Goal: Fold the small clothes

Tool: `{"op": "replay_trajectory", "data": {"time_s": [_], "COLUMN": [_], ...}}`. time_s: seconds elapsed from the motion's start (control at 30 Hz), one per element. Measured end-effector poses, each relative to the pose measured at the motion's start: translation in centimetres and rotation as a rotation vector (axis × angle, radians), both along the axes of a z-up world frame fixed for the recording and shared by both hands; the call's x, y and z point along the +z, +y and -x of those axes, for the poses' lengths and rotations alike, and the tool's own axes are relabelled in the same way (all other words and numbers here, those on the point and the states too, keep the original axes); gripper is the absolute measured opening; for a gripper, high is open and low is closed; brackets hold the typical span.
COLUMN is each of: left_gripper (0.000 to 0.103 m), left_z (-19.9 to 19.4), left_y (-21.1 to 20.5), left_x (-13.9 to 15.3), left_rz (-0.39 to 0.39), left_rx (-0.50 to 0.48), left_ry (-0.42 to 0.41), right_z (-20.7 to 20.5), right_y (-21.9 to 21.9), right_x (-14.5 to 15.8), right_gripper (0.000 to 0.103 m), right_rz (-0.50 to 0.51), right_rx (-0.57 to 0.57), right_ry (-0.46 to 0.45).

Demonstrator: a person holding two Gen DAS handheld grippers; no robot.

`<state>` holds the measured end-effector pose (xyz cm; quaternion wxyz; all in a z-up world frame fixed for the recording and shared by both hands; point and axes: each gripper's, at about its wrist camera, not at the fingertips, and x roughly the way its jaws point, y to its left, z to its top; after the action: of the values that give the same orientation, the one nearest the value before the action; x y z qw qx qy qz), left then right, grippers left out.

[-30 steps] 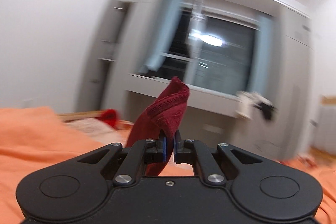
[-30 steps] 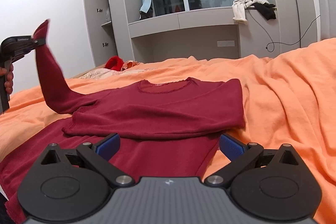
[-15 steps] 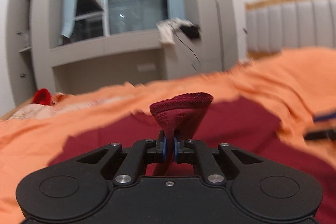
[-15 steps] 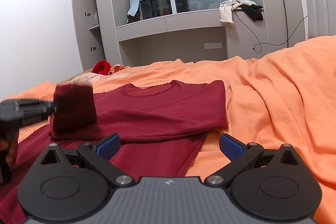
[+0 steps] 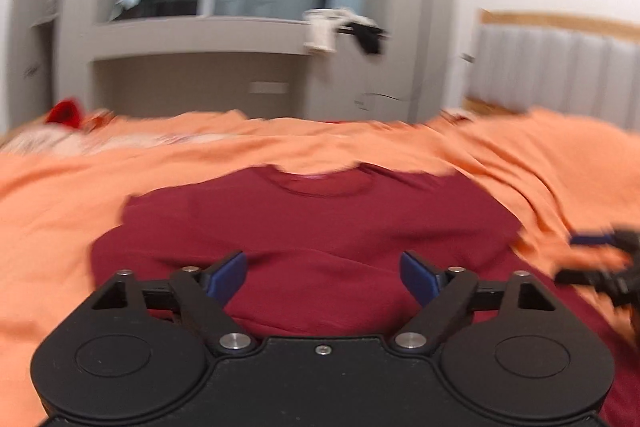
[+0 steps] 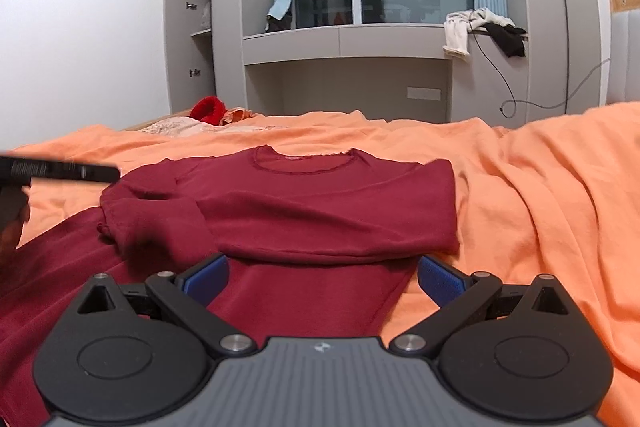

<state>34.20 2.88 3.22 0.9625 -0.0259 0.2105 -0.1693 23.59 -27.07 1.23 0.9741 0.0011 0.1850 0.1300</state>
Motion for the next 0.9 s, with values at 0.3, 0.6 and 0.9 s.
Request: {"op": "replay_trajectory", "data": {"time_s": [0.3, 0.6, 0.9], "left_gripper": [0.095, 0.049, 0.007], "left_z": [-3.3, -8.6, -8.0], "left_y": [7.9, 15.7, 16.2], "left_x": [1.3, -2.8, -3.4], "left_rz": [0.057, 0.349, 0.384], "left_rx": [0.31, 0.502, 0.579], "left_ry": [0.043, 0.247, 0.223], "right_z": [-0.4, -0.6, -0.7], "right_y": [1.9, 2.7, 2.6], "right_x": [0.1, -0.8, -1.2], "right_gripper": [0.103, 0.103, 0.103], "right_rz": [0.04, 0.081, 0.096], "right_rx": [0.052, 0.078, 0.089], "right_ry": [-0.019, -0.01, 0.0]}}
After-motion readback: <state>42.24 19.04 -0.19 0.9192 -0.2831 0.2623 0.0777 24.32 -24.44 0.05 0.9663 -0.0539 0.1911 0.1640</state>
